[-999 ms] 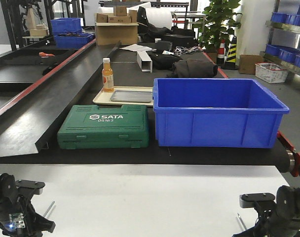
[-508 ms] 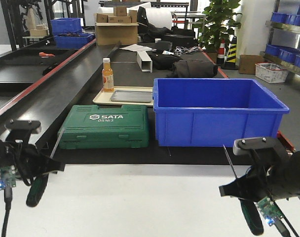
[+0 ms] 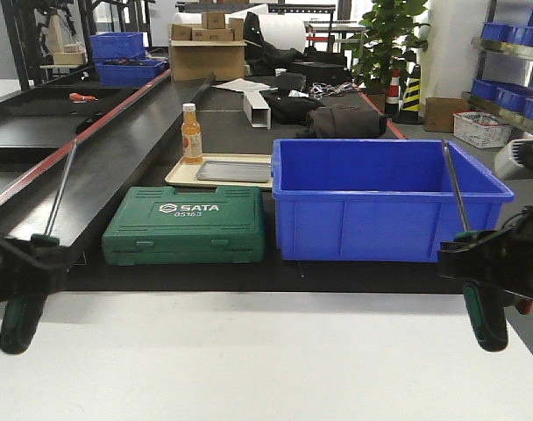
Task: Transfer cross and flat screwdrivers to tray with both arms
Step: 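Lift both screwdrivers upright off the table with both grippers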
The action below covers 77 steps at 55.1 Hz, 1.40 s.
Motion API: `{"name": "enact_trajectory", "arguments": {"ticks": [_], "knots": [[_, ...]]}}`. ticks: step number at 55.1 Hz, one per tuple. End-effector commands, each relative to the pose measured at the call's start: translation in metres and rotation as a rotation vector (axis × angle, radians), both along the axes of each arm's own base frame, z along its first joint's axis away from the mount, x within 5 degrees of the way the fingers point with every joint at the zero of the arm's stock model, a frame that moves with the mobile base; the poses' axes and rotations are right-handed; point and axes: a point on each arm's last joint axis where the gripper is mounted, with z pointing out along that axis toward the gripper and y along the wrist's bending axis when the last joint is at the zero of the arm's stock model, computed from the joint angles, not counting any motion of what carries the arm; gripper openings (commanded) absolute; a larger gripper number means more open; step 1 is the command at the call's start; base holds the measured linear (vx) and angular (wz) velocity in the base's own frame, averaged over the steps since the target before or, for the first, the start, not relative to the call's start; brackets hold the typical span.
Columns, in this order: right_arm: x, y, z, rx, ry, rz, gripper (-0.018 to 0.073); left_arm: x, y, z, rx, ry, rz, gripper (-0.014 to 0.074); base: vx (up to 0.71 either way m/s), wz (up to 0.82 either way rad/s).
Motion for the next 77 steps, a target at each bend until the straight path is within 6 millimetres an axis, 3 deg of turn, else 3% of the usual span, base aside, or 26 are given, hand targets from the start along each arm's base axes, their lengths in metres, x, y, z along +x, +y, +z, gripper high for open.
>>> {"name": "enact_trajectory", "arguments": {"ticks": [1,10,20,37,77], "knots": [[-0.027,-0.004,0.021,0.030,-0.142,-0.006,-0.0008,-0.025,0.005,0.024,-0.054,-0.157,0.034,0.0000,0.00,0.00],[-0.066,-0.012,0.005,0.042,-0.242,-0.027,-0.0008,-0.055,0.011,0.022,-0.058,-0.194,0.033,0.0000,0.00,0.00],[-0.083,-0.015,-0.001,0.042,-0.278,-0.034,-0.0008,-0.075,0.014,0.015,-0.060,-0.204,0.032,0.0000,0.00,0.00],[-0.084,-0.014,-0.005,0.030,-0.232,-0.021,-0.0008,-0.081,0.011,-0.002,-0.038,-0.080,-0.015,0.0000,0.00,0.00],[-0.084,-0.014,-0.005,0.030,-0.231,-0.021,-0.0008,-0.081,0.011,-0.002,-0.037,-0.078,-0.015,0.0000,0.00,0.00]]}}
